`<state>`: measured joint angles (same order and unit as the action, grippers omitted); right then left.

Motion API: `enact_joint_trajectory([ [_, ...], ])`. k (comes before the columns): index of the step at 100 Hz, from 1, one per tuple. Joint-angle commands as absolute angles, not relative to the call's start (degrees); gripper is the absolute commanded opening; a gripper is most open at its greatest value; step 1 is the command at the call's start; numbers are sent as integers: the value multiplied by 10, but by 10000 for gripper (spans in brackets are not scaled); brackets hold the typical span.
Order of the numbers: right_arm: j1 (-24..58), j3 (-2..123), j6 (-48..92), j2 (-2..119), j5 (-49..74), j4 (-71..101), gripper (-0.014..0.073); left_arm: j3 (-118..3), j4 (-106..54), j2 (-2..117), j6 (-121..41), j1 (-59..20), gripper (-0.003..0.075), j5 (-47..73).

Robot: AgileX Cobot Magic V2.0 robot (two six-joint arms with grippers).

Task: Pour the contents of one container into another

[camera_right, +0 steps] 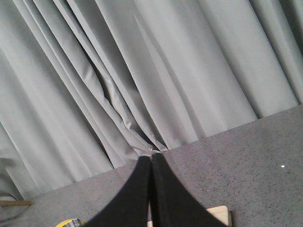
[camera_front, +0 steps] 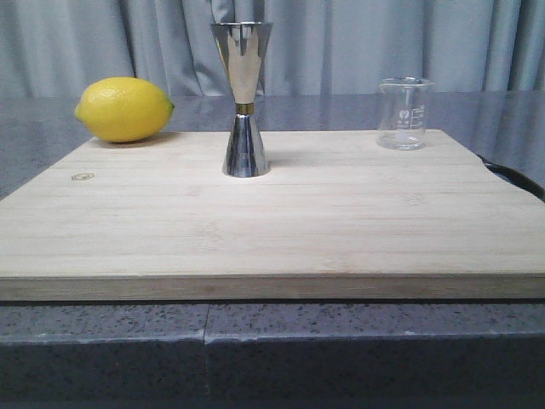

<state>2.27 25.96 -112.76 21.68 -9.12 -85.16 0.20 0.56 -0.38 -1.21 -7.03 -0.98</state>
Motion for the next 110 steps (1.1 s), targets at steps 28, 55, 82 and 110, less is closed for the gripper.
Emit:
enact_joint_trajectory([
  [28,23,275,-1126,222,-87,-848,-66,4,-57,-18,-96,-68,-19,-67],
  [55,23,275,-1126,222,-87,-848,-66,4,-57,-18,-96,-68,-19,-67],
  [82,23,275,-1126,222,-87,-852,-66,4,-57,-18,-96,-68,-19,-67],
  [110,-4,203,-1114,100,-78,-1016,-66,4,-57,-18,-96,-68,-19,-67],
])
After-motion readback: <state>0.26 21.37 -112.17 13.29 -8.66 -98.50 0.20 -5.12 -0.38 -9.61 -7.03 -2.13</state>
